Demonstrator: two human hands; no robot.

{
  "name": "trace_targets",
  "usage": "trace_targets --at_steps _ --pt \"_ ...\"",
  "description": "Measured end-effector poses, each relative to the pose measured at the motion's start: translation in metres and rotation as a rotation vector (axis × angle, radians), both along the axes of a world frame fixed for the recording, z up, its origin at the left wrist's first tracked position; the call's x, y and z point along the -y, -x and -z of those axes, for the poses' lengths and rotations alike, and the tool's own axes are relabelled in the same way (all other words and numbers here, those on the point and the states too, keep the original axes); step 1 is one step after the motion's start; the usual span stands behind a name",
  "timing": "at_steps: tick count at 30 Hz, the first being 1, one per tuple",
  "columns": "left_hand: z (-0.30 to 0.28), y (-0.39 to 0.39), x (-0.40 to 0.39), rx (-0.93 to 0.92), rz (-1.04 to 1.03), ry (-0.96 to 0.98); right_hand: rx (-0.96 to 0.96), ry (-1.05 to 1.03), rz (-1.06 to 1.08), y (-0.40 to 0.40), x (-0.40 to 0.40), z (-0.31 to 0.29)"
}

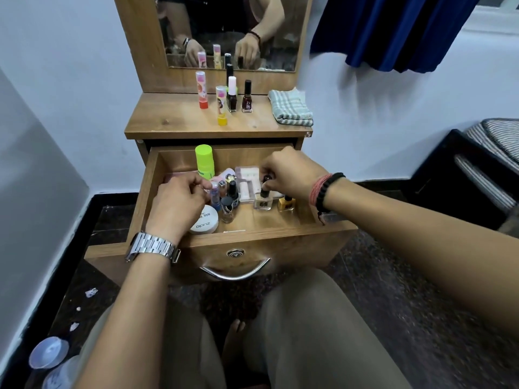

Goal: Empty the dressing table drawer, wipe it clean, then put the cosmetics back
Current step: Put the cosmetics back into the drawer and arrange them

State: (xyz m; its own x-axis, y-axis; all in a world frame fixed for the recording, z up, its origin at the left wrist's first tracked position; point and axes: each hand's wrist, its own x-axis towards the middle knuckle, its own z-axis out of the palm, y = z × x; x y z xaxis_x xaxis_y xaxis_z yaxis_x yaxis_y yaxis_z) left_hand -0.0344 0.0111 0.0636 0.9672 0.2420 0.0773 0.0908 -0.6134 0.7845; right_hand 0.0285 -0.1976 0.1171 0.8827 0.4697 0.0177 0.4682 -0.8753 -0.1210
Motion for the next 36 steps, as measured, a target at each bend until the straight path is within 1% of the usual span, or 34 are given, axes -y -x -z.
trace_targets --at_steps 4,8,15,26,28,31,34,36 --pt "0.002 -0.002 0.000 0.005 -0.002 0.010 -0.005 0.056 0.008 -0.003 0.004 0.015" --pt "0.001 -0.002 -0.001 0.007 -0.001 0.033 -0.001 0.052 0.012 -0.004 0.007 0.021" --pt "-0.001 0.000 0.000 0.009 0.002 0.039 0.011 0.044 0.000 -0.005 0.004 0.024" --pt "-0.002 0.002 0.003 0.000 -0.017 -0.003 0.032 0.063 -0.032 -0.004 0.002 0.021" --pt "-0.002 0.002 0.004 -0.001 -0.018 -0.005 0.044 0.039 -0.050 -0.004 0.002 0.013" --pt "-0.003 0.001 0.004 -0.005 -0.022 -0.005 0.086 -0.092 -0.045 -0.014 0.000 -0.016" --pt "-0.004 0.001 0.005 -0.019 -0.023 -0.023 0.182 -0.215 -0.022 -0.040 -0.005 -0.052" --pt "-0.004 0.002 0.005 -0.008 -0.029 -0.012 0.233 -0.255 -0.015 -0.061 -0.014 -0.077"
